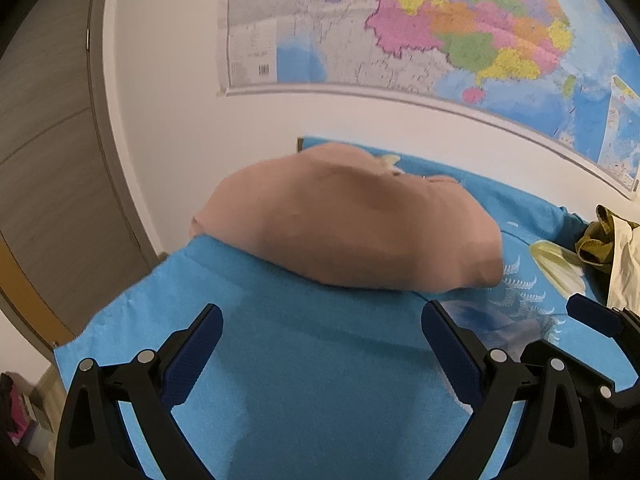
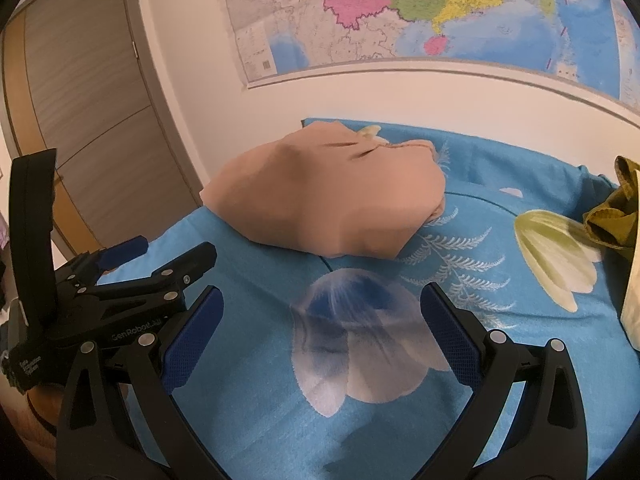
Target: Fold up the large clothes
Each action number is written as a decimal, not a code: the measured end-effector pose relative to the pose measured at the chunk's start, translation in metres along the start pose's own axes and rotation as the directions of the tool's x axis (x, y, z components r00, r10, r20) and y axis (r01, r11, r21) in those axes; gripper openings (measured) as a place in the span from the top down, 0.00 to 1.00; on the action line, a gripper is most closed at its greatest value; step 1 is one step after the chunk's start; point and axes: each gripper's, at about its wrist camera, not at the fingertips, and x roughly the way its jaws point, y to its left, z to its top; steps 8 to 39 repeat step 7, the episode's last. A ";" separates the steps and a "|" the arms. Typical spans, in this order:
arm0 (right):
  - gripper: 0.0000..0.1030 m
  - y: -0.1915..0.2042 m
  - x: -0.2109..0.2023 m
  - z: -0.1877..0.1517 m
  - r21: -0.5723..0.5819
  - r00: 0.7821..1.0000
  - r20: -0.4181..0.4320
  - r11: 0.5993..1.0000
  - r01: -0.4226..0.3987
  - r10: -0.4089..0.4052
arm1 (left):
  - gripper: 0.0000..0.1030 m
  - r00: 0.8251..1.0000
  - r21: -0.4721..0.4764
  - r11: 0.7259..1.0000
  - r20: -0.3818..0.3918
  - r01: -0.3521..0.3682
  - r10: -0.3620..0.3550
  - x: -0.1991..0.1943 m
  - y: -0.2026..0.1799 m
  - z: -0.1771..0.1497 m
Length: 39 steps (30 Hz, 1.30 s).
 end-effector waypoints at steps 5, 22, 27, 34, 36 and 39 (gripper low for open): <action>0.05 -0.002 0.001 0.001 0.000 1.000 0.000 1.000 0.001 -0.001 | 0.07 1.000 0.001 1.000 -0.007 0.001 -0.001 0.002 0.000 -0.001; 0.05 -0.003 0.000 0.001 0.004 1.000 0.001 1.000 0.001 -0.001 | 0.07 1.000 0.007 1.000 -0.002 0.004 -0.003 0.002 -0.002 -0.001; 0.05 -0.003 0.000 0.001 0.004 1.000 0.001 1.000 0.001 -0.001 | 0.07 1.000 0.007 1.000 -0.002 0.004 -0.003 0.002 -0.002 -0.001; 0.05 -0.003 0.000 0.001 0.004 1.000 0.001 1.000 0.001 -0.001 | 0.07 1.000 0.007 1.000 -0.002 0.004 -0.003 0.002 -0.002 -0.001; 0.05 -0.003 0.000 0.001 0.004 1.000 0.001 1.000 0.001 -0.001 | 0.07 1.000 0.007 1.000 -0.002 0.004 -0.003 0.002 -0.002 -0.001; 0.05 -0.003 0.000 0.001 0.004 1.000 0.001 1.000 0.001 -0.001 | 0.07 1.000 0.007 1.000 -0.002 0.004 -0.003 0.002 -0.002 -0.001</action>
